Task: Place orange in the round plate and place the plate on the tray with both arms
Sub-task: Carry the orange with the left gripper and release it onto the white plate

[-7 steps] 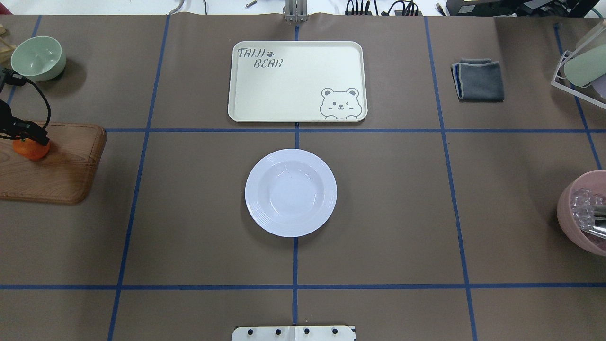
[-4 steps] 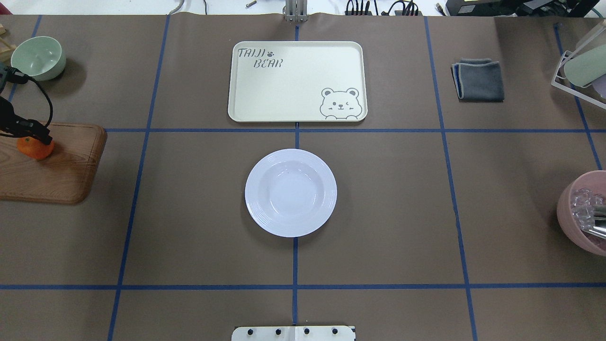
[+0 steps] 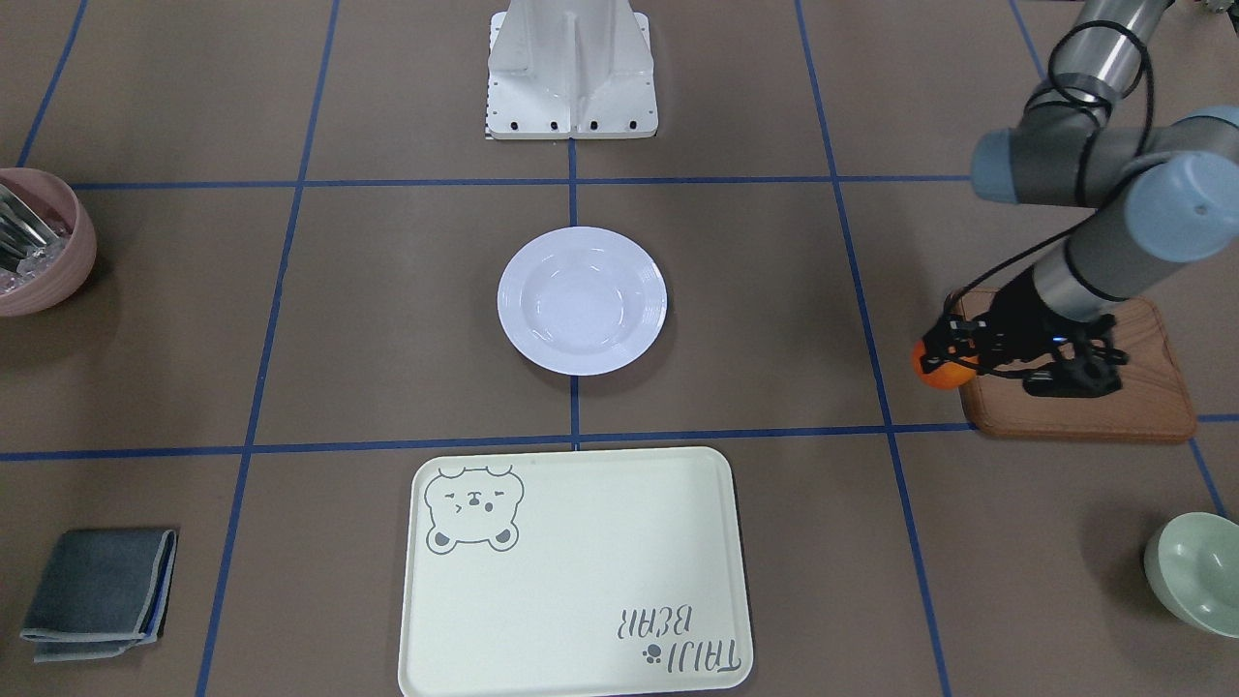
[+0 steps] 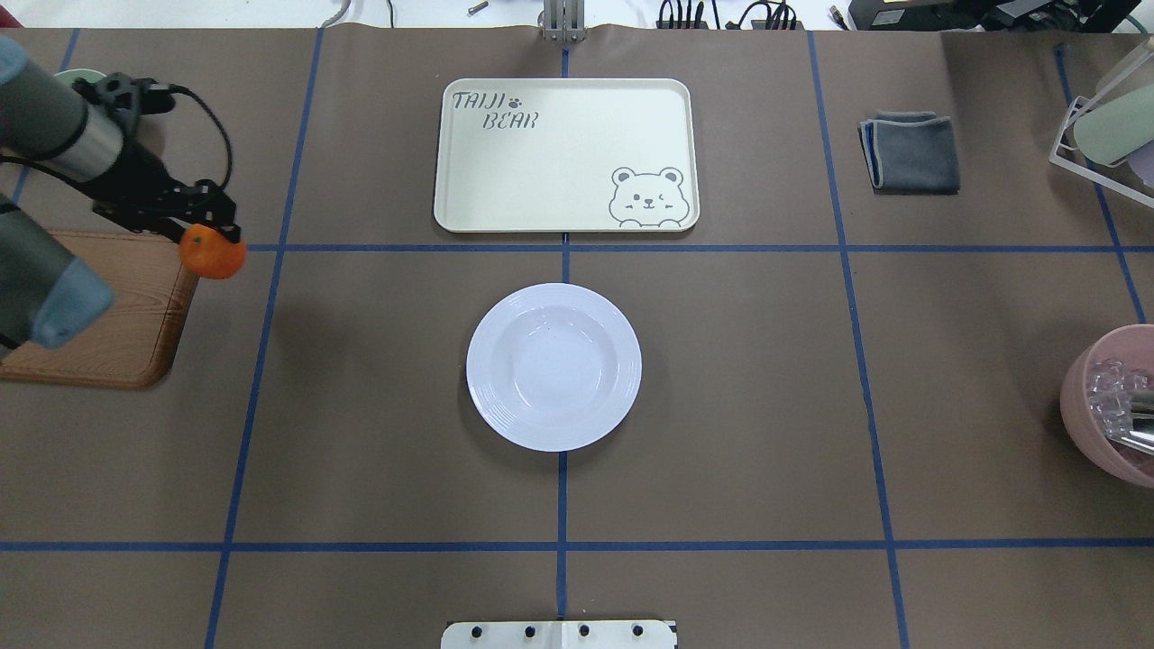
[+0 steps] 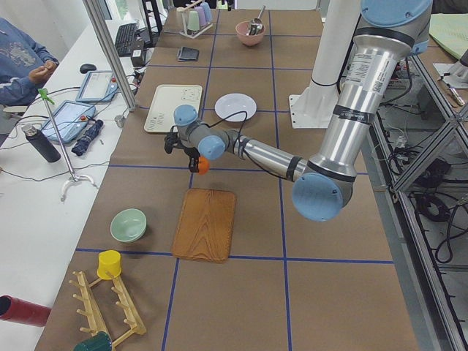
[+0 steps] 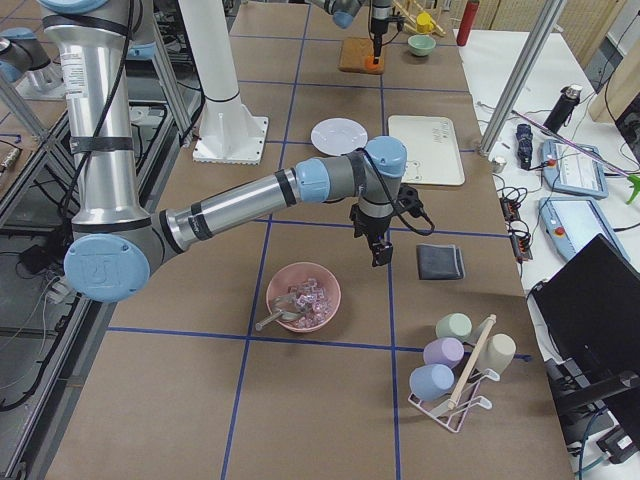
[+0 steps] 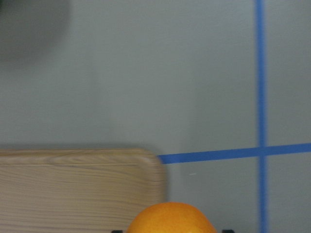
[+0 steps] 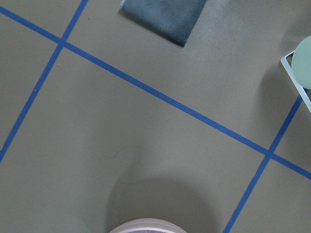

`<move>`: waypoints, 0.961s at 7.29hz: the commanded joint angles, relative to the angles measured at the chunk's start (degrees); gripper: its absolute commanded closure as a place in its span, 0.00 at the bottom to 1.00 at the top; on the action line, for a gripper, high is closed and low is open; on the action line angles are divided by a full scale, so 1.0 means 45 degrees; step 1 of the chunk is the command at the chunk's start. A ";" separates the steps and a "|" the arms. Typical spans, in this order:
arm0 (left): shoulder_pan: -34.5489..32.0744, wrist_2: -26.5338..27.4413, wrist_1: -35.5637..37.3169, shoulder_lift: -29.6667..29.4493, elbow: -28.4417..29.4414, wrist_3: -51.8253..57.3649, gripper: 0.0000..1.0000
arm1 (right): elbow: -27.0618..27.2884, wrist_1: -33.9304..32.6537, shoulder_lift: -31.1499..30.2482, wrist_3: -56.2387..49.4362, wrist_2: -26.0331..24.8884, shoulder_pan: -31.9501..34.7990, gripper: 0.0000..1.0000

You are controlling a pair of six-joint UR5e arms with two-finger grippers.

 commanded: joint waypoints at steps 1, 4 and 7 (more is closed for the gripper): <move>0.2572 0.1380 0.1172 -0.2774 -0.0360 -0.4396 1.00 | -0.0057 0.0000 0.0047 -0.0004 -0.0005 -0.0074 0.00; 0.4198 0.2771 0.2607 -0.4622 -0.0303 -0.5699 1.00 | -0.0057 0.0000 0.0086 0.0326 0.0072 -0.0249 0.00; 0.5607 0.3829 0.2607 -0.4799 -0.0244 -0.6383 1.00 | -0.0077 0.0000 0.0086 0.0424 0.0112 -0.0367 0.00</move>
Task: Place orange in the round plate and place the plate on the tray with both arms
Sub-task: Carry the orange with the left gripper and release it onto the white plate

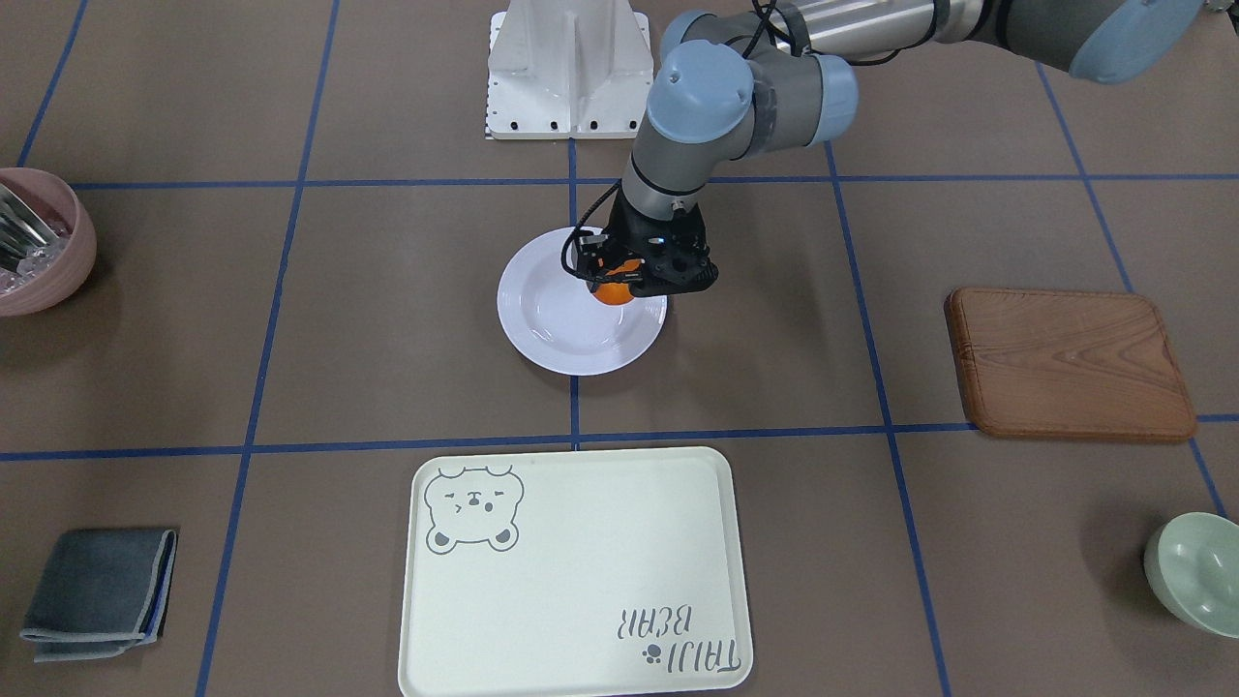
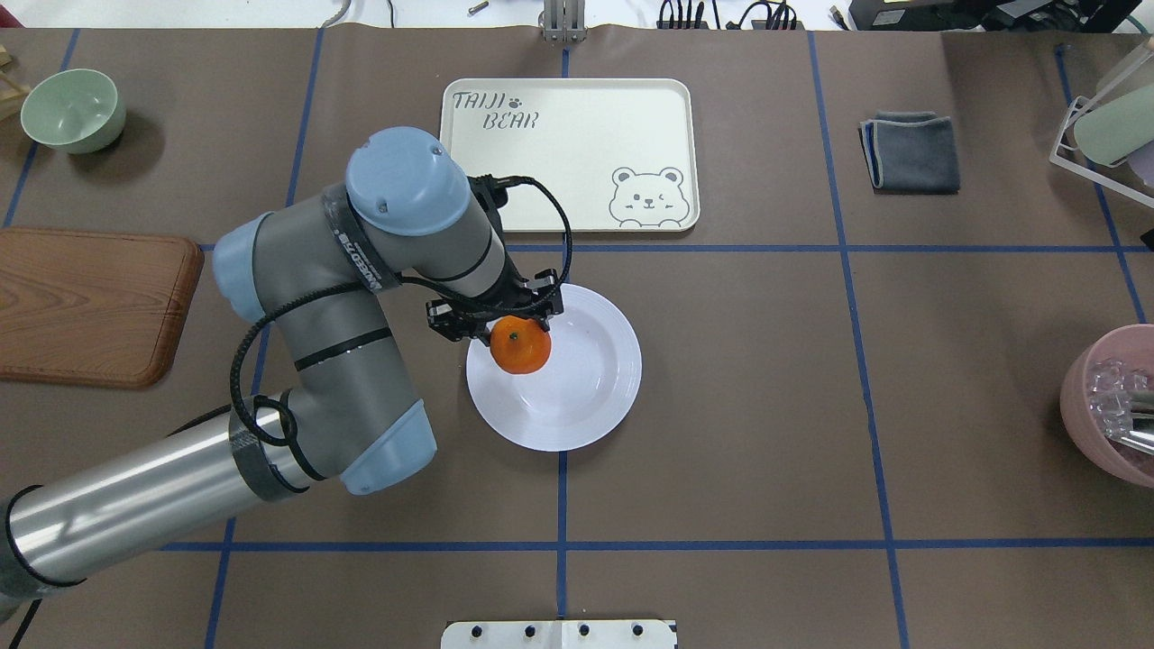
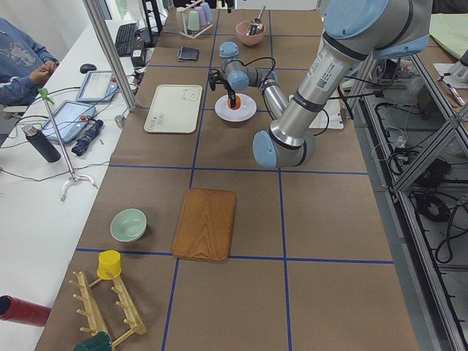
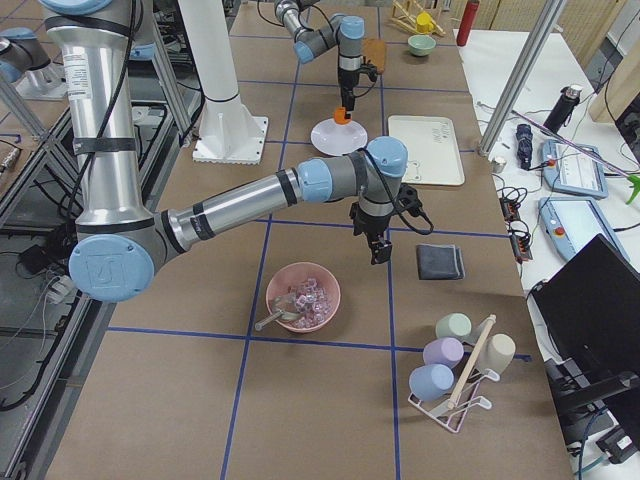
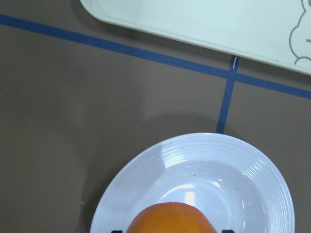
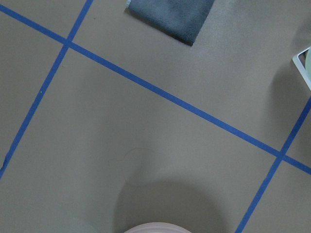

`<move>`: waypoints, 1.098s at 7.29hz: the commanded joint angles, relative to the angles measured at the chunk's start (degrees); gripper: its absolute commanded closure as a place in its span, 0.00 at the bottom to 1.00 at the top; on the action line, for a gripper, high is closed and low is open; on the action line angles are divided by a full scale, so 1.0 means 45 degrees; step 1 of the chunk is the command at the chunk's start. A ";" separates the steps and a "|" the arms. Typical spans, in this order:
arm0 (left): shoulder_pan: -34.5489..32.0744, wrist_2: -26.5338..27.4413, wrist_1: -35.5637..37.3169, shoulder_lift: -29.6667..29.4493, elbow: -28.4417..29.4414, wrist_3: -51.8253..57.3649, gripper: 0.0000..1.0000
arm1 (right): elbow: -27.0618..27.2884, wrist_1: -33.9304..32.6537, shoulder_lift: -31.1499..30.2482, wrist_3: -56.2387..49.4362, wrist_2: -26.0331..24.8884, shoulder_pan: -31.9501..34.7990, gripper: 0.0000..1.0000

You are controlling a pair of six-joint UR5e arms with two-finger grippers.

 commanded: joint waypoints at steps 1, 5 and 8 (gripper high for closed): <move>0.0635 0.0417 0.0011 -0.0034 0.0052 -0.0137 1.00 | 0.0011 0.0000 0.0040 0.0315 0.0032 -0.0162 0.00; 0.0656 0.0593 -0.0144 -0.0151 0.0636 -0.0060 0.91 | -0.0048 0.0352 0.0040 0.0727 0.0013 -0.0378 0.00; 0.0676 0.0866 -0.0204 -0.0423 0.1027 -0.0098 0.48 | -0.0048 0.0352 0.0040 0.0766 0.0013 -0.0456 0.00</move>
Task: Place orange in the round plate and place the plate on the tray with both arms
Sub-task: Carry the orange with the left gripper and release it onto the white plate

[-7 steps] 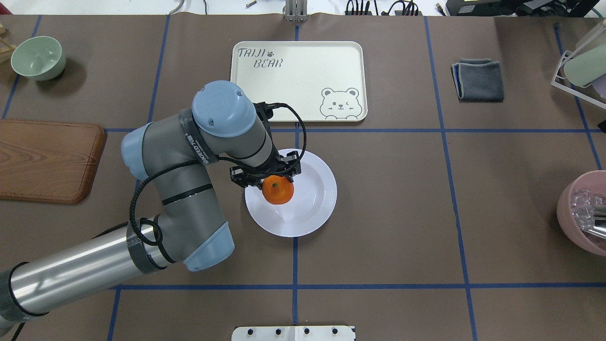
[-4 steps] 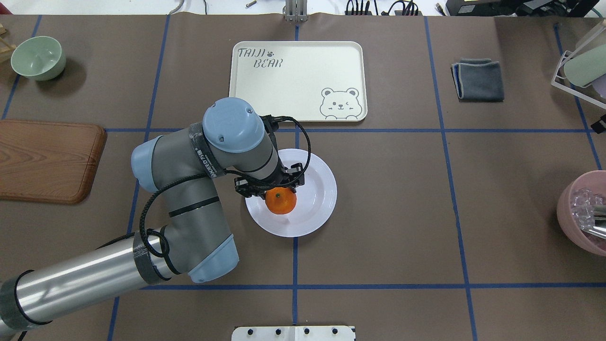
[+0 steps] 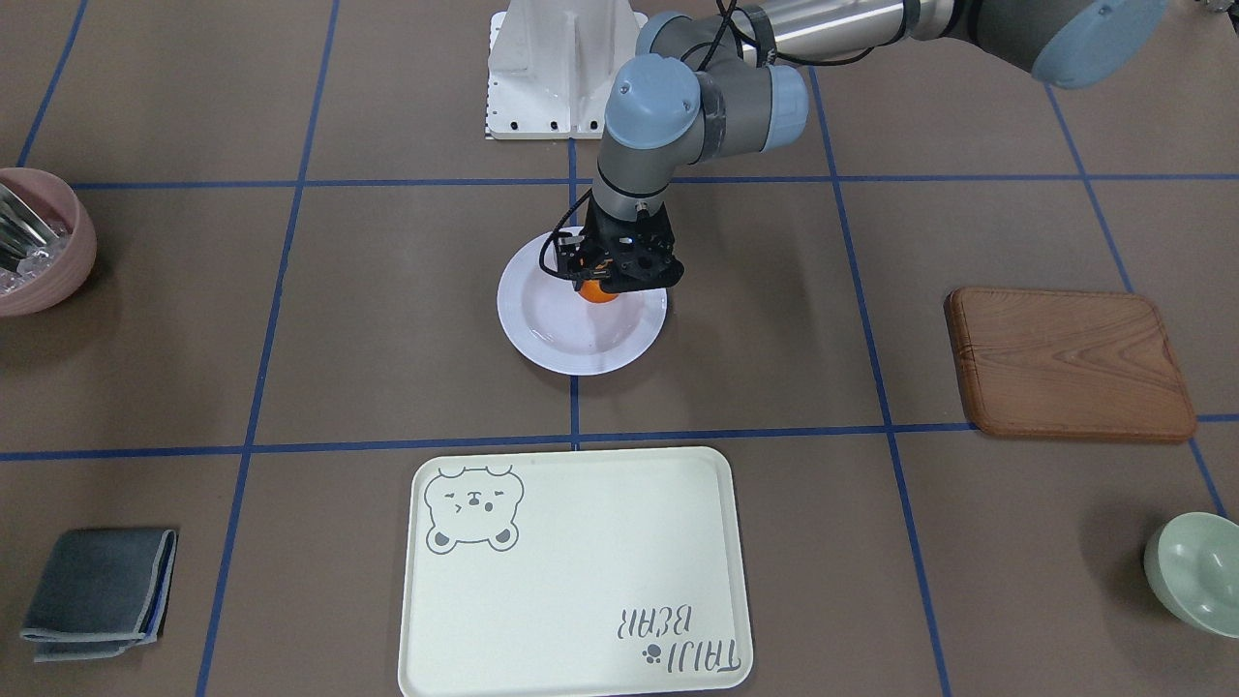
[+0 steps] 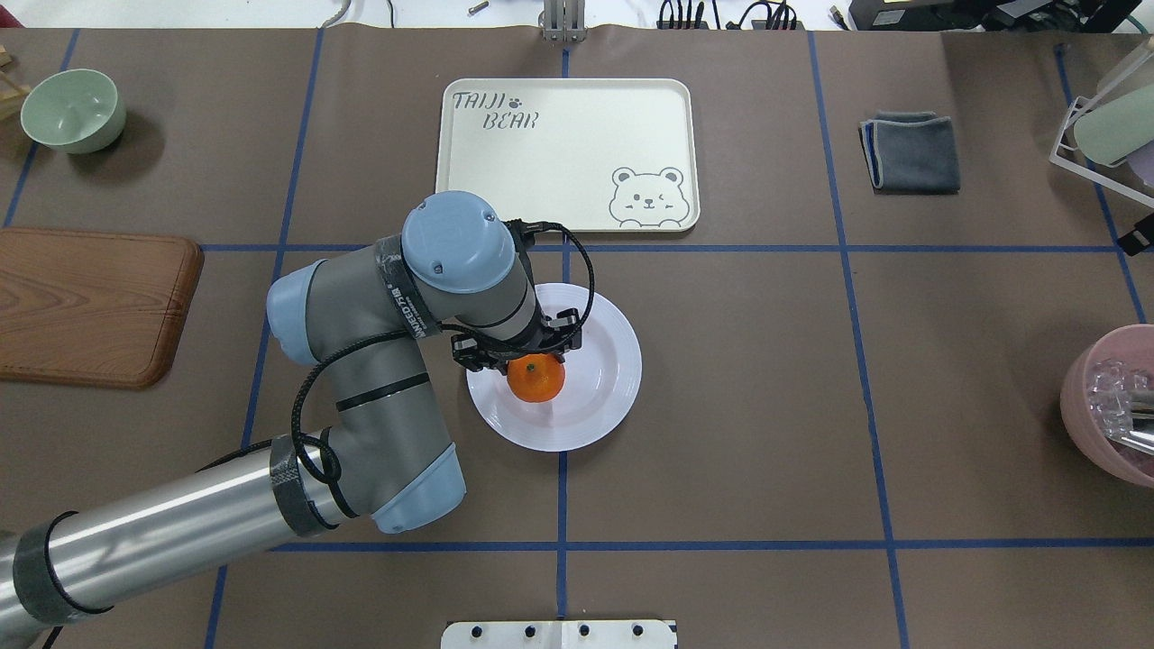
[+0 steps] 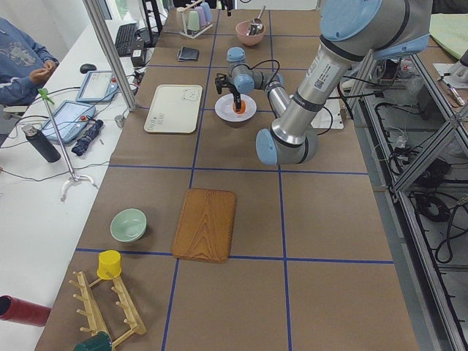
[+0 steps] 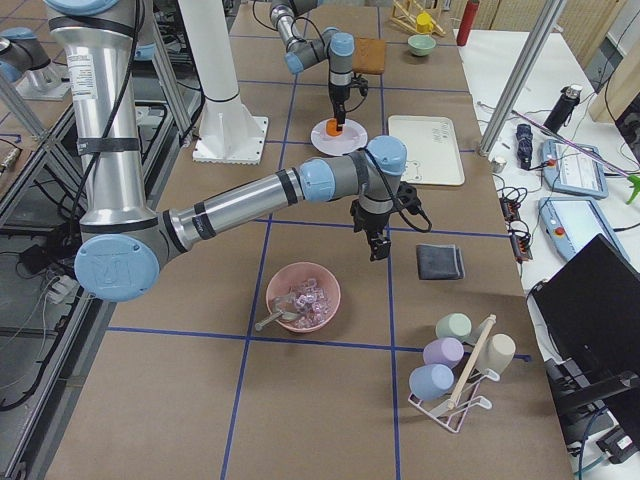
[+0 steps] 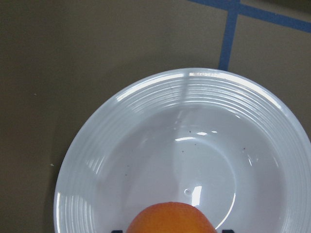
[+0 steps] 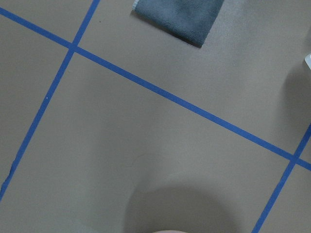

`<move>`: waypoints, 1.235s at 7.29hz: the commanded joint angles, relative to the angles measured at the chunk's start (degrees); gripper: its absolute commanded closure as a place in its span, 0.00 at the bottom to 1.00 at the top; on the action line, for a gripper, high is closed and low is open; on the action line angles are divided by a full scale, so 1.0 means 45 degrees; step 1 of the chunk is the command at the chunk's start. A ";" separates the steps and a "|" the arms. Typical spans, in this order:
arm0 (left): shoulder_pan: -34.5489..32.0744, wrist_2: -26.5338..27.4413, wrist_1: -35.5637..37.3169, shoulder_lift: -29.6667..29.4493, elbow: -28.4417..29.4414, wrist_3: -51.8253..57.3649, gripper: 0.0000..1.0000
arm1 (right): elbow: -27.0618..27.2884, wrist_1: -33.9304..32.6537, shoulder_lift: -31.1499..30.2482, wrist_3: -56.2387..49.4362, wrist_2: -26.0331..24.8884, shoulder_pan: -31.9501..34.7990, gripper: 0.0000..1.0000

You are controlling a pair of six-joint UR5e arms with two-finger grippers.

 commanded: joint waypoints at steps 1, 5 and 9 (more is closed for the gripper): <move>0.0007 0.0044 -0.0023 -0.0142 0.0181 -0.0015 0.09 | -0.0006 0.0001 0.0000 0.0116 0.0000 -0.0117 0.00; -0.0342 0.0044 -0.0297 0.0033 -0.1121 -0.0718 0.02 | -0.0026 0.0291 0.0039 0.0175 0.0096 -0.0234 0.00; -0.1572 -0.0093 -0.0024 0.3500 -0.4500 0.2058 0.02 | -0.0065 0.4518 0.0039 0.7029 0.0664 -0.2317 0.00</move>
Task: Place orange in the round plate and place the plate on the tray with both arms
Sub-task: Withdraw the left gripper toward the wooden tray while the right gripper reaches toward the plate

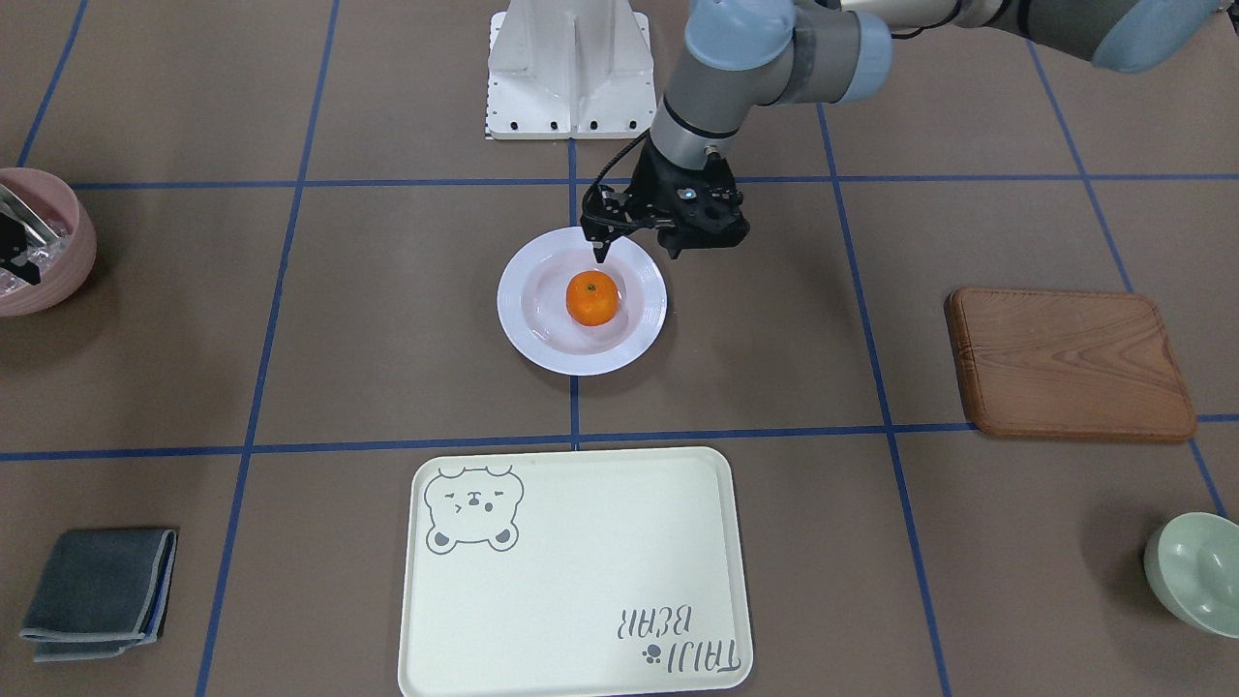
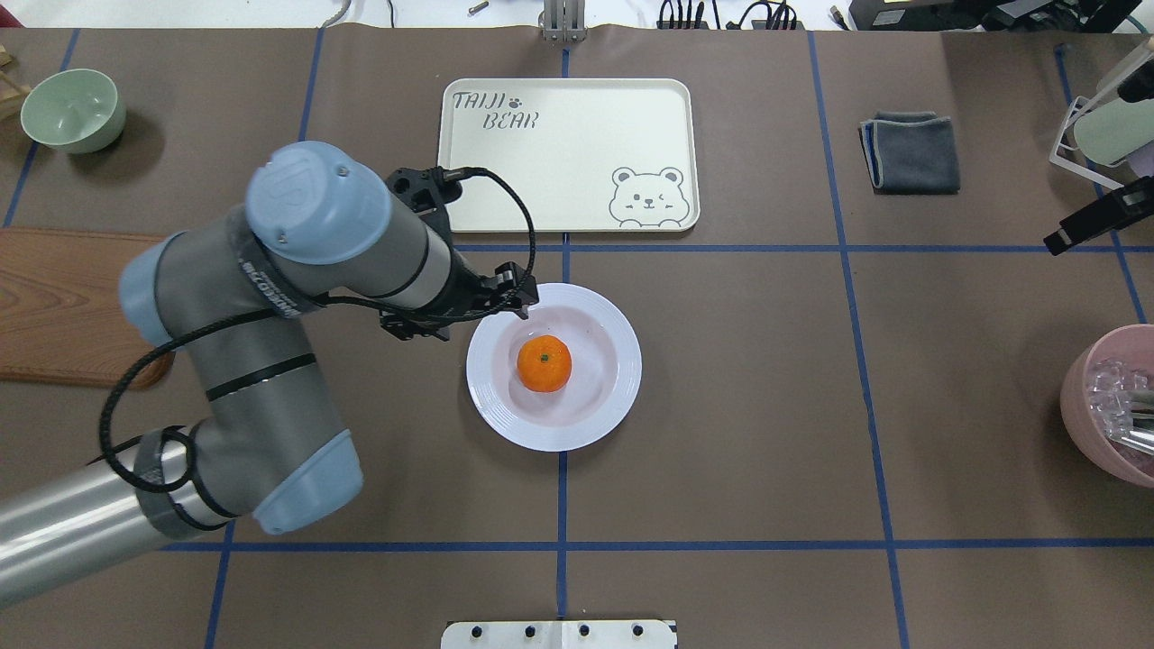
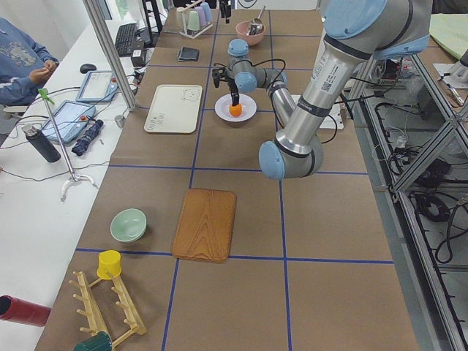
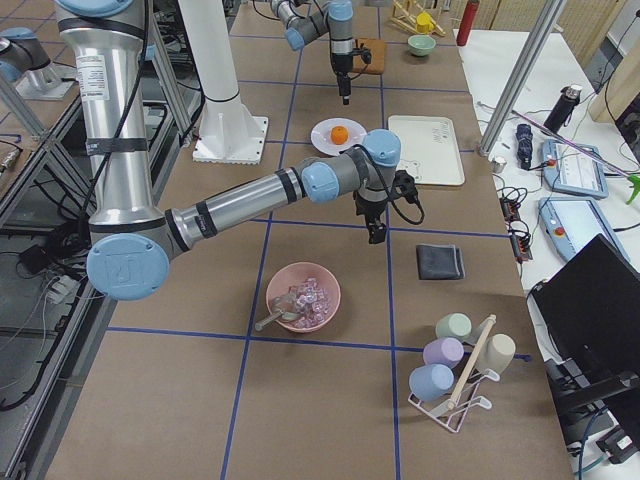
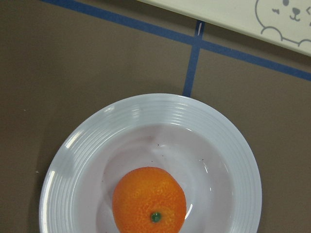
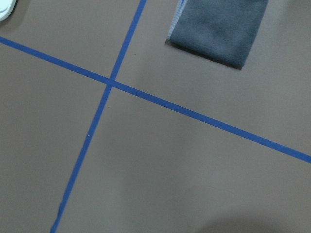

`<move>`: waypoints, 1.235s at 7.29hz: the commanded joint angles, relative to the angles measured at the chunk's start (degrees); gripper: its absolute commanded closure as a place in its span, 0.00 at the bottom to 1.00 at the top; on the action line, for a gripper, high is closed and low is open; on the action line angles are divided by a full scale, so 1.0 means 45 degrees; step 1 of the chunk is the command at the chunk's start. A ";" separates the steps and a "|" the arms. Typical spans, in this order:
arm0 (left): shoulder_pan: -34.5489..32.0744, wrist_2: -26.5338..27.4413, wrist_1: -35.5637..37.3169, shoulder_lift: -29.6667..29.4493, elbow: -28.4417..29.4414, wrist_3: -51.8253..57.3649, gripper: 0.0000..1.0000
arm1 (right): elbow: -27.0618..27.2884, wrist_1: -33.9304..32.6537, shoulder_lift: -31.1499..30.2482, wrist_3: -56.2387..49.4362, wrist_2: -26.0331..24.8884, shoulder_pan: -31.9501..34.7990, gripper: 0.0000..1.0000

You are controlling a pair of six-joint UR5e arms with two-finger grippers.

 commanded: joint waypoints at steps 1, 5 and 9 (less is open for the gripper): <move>-0.0706 -0.0027 0.0156 0.1683 -0.0974 0.3072 0.02 | -0.0038 0.3049 0.0000 0.4748 0.0019 -0.1599 0.00; -0.3727 -0.2208 0.0040 0.5001 -0.1737 0.9073 0.02 | -0.0585 0.8424 0.0877 1.3095 -0.1029 -0.4995 0.00; -0.5181 -0.3601 -0.0019 0.6493 -0.1620 1.0881 0.02 | -0.2684 1.4797 0.2305 1.9471 -0.6687 -0.9335 0.00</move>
